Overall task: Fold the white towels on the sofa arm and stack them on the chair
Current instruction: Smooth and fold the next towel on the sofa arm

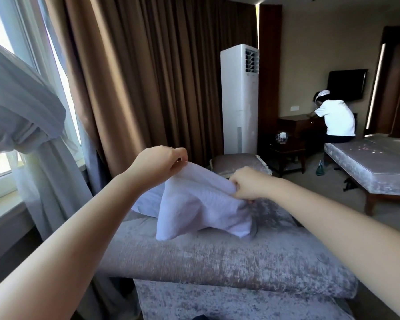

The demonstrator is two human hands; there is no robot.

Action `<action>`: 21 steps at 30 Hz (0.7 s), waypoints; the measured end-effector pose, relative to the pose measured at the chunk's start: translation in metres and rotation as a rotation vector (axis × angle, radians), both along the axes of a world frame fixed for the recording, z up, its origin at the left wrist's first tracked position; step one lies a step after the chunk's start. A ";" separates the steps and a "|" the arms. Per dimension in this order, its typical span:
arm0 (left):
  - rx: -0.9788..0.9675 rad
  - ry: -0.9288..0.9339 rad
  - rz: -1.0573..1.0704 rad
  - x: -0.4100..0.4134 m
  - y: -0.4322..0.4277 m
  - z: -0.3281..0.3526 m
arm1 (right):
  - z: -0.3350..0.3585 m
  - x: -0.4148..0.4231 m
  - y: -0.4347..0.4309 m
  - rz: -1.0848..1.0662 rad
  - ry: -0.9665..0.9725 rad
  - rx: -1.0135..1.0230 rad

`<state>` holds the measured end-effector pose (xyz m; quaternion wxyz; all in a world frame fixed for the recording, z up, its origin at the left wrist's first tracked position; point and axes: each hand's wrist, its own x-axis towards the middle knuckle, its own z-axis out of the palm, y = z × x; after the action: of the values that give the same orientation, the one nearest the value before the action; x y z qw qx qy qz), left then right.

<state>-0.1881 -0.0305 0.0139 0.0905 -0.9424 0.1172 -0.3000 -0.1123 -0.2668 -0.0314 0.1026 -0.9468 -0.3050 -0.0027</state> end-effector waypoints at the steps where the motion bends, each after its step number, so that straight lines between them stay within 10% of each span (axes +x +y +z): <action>1: -0.038 0.053 0.012 0.000 0.002 0.000 | 0.008 0.003 -0.004 -0.056 -0.157 0.007; 6: -0.032 0.307 0.108 0.004 -0.005 0.003 | 0.066 0.008 -0.025 -0.153 -0.422 0.144; 12: 0.071 0.109 0.262 0.022 -0.003 0.022 | 0.078 0.010 -0.033 -0.318 -0.619 0.000; 17: 0.161 0.524 0.260 0.027 -0.004 -0.003 | 0.075 0.007 -0.049 -0.377 -0.772 0.156; 21: 0.054 0.287 0.310 0.030 0.017 -0.006 | 0.063 0.015 -0.067 -0.382 -0.689 0.000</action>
<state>-0.1578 -0.0131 0.0079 0.1431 -0.9794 -0.0094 -0.1420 -0.0969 -0.3334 0.0321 -0.0080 -0.9301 -0.1399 -0.3396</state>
